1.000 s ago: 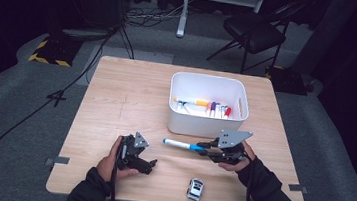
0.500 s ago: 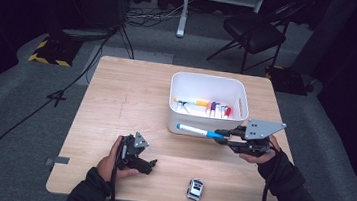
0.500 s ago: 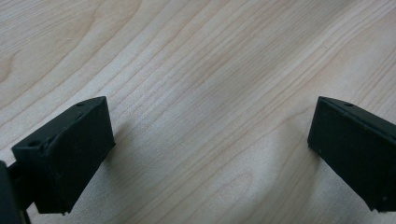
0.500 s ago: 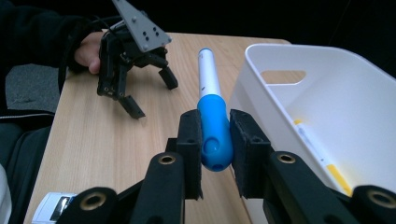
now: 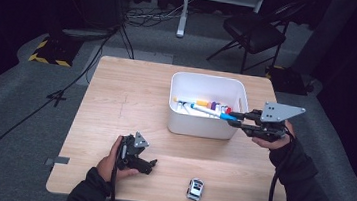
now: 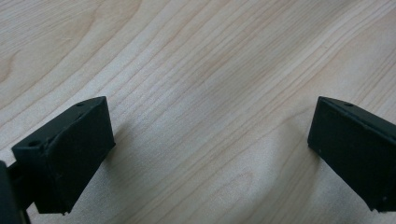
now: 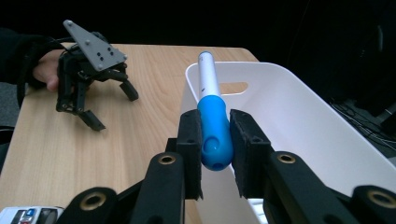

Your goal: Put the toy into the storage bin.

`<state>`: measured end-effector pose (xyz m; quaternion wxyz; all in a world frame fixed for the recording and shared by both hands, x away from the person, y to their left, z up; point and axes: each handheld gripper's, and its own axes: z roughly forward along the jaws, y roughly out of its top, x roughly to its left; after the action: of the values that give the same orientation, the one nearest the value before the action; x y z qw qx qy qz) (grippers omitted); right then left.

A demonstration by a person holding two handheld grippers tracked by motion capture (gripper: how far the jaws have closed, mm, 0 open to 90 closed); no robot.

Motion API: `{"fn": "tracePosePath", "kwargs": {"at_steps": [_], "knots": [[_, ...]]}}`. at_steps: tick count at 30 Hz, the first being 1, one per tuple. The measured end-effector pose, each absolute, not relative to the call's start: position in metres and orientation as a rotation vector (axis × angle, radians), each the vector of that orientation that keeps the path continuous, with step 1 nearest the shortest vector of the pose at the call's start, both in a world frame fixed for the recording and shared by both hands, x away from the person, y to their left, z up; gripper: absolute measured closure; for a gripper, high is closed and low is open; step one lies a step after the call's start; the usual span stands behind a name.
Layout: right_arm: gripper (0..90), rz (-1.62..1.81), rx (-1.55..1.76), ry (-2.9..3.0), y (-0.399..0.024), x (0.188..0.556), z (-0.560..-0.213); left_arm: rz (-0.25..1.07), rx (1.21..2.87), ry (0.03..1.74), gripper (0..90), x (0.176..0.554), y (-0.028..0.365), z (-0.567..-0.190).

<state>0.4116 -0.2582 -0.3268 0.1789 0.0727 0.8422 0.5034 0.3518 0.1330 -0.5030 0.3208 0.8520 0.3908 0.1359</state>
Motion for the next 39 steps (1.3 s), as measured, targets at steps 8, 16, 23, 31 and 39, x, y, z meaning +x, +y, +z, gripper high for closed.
{"fn": "tracePosePath", "kwargs": {"at_steps": [8,16,23,31,39], "knots": [[75.6,1.381,0.259,2.381,-0.258,0.431,-0.322,0.362,2.238,1.026,0.5,0.352,0.133,-0.503],[75.6,1.285,0.346,2.431,-0.248,0.461,-0.33,0.358,2.241,1.025,0.5,0.352,0.133,-0.503],[75.6,1.191,0.393,2.482,-0.239,0.481,-0.341,0.358,2.238,1.027,0.5,0.352,0.133,-0.503],[75.6,1.104,0.451,2.539,-0.234,0.5,-0.355,0.357,2.238,1.027,0.5,0.352,0.133,-0.503],[75.5,0.939,0.478,2.595,-0.241,0.512,-0.363,0.357,2.238,1.028,0.5,0.352,0.133,-0.503]]}}
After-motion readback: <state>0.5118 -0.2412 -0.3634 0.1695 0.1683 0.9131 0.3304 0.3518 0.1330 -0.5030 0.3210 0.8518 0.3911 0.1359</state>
